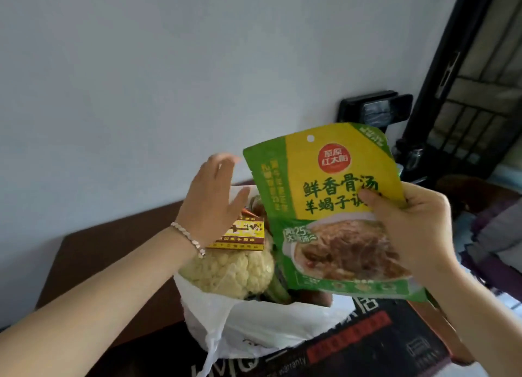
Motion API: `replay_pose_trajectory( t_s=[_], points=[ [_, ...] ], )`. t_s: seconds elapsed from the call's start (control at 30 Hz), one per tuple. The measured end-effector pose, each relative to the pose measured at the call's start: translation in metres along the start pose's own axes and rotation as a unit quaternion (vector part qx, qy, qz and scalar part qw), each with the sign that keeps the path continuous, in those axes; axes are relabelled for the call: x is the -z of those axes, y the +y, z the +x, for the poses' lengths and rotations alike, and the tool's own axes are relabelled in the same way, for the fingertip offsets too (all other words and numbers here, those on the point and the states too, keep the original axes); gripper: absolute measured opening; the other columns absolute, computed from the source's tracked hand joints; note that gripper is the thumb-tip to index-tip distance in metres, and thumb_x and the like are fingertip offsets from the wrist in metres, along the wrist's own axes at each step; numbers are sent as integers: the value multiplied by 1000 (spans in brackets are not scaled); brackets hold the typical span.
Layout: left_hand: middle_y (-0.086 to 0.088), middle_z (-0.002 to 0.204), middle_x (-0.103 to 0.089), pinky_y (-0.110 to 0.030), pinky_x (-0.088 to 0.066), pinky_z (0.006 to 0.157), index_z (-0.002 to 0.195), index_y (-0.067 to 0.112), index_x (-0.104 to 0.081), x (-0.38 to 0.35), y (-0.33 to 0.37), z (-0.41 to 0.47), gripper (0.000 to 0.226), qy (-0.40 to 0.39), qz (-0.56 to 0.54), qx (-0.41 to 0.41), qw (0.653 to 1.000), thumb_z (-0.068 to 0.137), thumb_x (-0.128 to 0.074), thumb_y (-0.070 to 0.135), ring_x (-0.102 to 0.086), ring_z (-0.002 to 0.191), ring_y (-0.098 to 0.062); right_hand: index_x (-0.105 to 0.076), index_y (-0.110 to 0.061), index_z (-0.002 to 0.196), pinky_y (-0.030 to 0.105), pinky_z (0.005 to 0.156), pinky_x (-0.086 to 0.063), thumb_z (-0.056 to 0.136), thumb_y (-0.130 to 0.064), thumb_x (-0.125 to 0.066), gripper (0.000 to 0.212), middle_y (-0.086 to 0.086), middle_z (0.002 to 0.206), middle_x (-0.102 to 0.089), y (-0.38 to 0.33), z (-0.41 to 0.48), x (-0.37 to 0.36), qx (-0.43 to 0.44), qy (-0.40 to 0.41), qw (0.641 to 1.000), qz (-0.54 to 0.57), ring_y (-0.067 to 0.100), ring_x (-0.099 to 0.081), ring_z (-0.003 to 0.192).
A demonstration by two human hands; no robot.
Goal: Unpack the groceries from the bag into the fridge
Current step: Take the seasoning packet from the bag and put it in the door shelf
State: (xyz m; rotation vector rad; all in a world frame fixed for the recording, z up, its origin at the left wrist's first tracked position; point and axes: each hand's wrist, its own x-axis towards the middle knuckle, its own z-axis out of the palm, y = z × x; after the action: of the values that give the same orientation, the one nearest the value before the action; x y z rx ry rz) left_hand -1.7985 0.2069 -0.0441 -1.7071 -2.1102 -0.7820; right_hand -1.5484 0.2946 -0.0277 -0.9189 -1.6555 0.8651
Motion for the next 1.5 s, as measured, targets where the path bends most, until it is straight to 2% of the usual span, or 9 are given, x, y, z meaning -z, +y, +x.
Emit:
replay_pose_trajectory(
  t_s=[0.2, 0.37, 0.47, 0.57, 0.7, 0.9, 1.17, 1.33, 1.5],
  points=[
    [12, 128, -53, -27, -41, 96, 134, 33, -41, -26, -38, -1, 95, -416, 14, 67, 907, 54, -47, 84, -51, 111, -10, -71, -10, 67, 18, 41, -33, 81, -17, -71, 16, 2, 49, -61, 7, -4, 0, -29, -51, 992, -111, 6, -42, 38],
    [9, 138, -43, -31, -36, 103, 133, 25, -42, -34, -44, -12, 131, -321, 123, -54, 938, 34, -2, 100, -43, 123, -12, -67, -8, 61, 14, 36, -27, 81, -17, -71, 23, -9, 38, -50, 17, -7, 7, -57, -15, 991, -117, 7, -37, 35],
    [3, 102, -64, -31, -50, 75, 94, 16, -61, -41, -48, -25, 102, -163, 140, -113, 970, 61, -3, 93, -63, 91, -18, -67, -12, 60, 18, 38, -31, 80, -18, -72, 22, -7, 40, -52, 19, -5, 15, -66, 2, 992, -105, 8, -38, 37],
    [4, 64, -57, -21, -36, 47, 69, 17, -49, -44, -44, -29, 71, -72, 151, -135, 976, 65, -31, 86, -58, 55, -18, -68, -20, 60, 25, 44, -41, 80, -19, -72, 20, -3, 49, -62, 15, -6, 26, -65, 14, 994, -86, 15, -48, 44],
    [4, 53, -56, -18, -30, 39, 73, 15, -52, -42, -30, -38, 75, -99, 178, -88, 975, 60, -34, 86, -57, 44, -17, -69, -16, 64, 27, 46, -41, 81, -18, -71, 17, 14, 61, -67, 12, -10, 48, -46, 23, 996, -67, 20, -49, 49],
    [3, 93, -46, -23, -40, 68, 90, 20, -41, -23, 30, -42, 54, -269, 197, 66, 940, 76, -50, 71, -51, 79, -14, -56, -19, 50, 12, 34, -23, 83, -17, -68, 35, -11, 34, -45, 20, -30, 85, -50, 20, 997, -57, 8, -33, 32],
    [10, 78, -59, -25, -47, 70, 84, 26, -48, -21, 211, -55, 45, -306, 99, -14, 947, 76, -50, 70, -57, 73, -10, -59, -28, 53, 15, 43, -35, 81, -19, -70, 32, -12, 41, -55, 39, -64, 237, -35, 104, 989, -103, 7, -44, 41],
    [7, 72, -59, -24, -48, 60, 79, 27, -49, -69, 352, -45, 22, -468, 56, -97, 876, 73, -58, 46, -57, 58, -10, -69, -14, 67, 16, 46, -39, 82, -18, -70, 15, 0, 56, -62, 67, -103, 363, -105, 176, 965, -164, 17, -51, 51],
    [6, 84, -65, -26, -53, 64, 88, 26, -54, -125, 511, -48, 21, -487, 45, -237, 839, 74, -61, 41, -66, 72, -10, -74, -3, 78, 37, 63, -50, 84, -19, -68, 18, 15, 72, -71, 90, -171, 493, -162, 276, 915, -247, 31, -61, 64]
  ],
)
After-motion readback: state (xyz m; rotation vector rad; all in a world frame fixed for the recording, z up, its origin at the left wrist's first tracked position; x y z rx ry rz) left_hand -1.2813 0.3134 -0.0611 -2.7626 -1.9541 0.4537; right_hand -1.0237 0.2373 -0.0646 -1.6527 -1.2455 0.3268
